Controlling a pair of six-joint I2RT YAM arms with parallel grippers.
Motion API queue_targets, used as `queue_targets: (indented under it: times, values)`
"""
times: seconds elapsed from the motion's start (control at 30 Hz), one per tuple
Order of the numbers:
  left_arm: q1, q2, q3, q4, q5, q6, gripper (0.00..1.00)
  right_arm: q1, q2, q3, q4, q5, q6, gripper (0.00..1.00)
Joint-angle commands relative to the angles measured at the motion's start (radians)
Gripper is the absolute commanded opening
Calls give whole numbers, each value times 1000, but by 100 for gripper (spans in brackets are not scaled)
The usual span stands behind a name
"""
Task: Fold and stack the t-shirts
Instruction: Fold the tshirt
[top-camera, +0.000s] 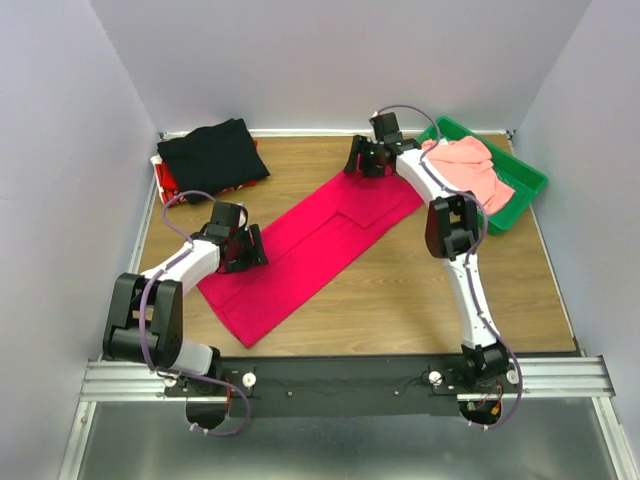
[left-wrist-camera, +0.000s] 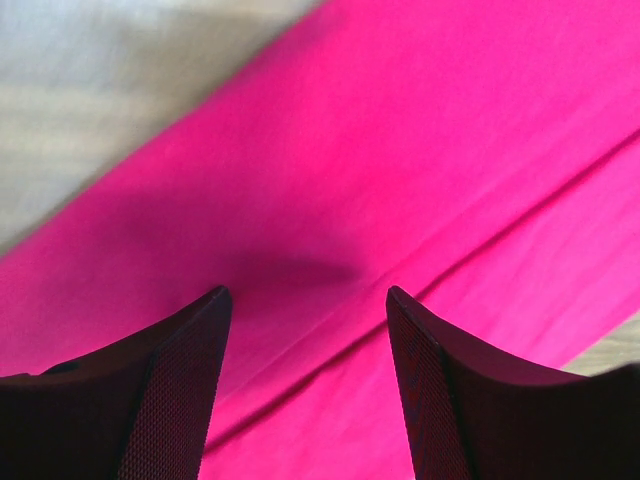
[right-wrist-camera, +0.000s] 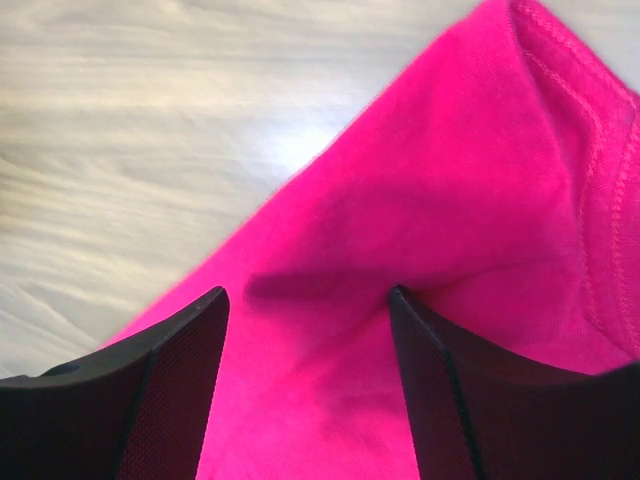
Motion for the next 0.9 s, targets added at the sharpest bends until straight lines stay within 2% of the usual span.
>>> queue_targets:
  times: [0.0, 0.1, 0.17, 0.3, 0.4, 0.57, 0.73, 0.87]
  values:
    - [1, -48, -2, -95, -32, 1, 71, 11, 198, 150, -90, -33, 16, 74]
    - [1, -74, 27, -102, -31, 36, 71, 13, 195, 205, -65, -62, 25, 76]
    - [3, -80, 39, -98, -14, 52, 71, 13, 156, 169, 4, -80, 22, 78]
    - [1, -56, 42, -79, 26, 63, 71, 13, 8, 14, 87, -82, -9, 84]
    - [3, -28, 44, -69, 26, 64, 71, 13, -88, -48, 91, -71, -35, 84]
    - [1, 15, 56, -43, 48, 69, 71, 13, -226, -262, 91, -71, -35, 84]
    - [3, 47, 61, -32, 89, 70, 71, 11, -283, -428, 91, -48, -10, 84]
    - [1, 66, 52, -41, 117, 72, 71, 13, -263, -470, 91, -28, -24, 84]
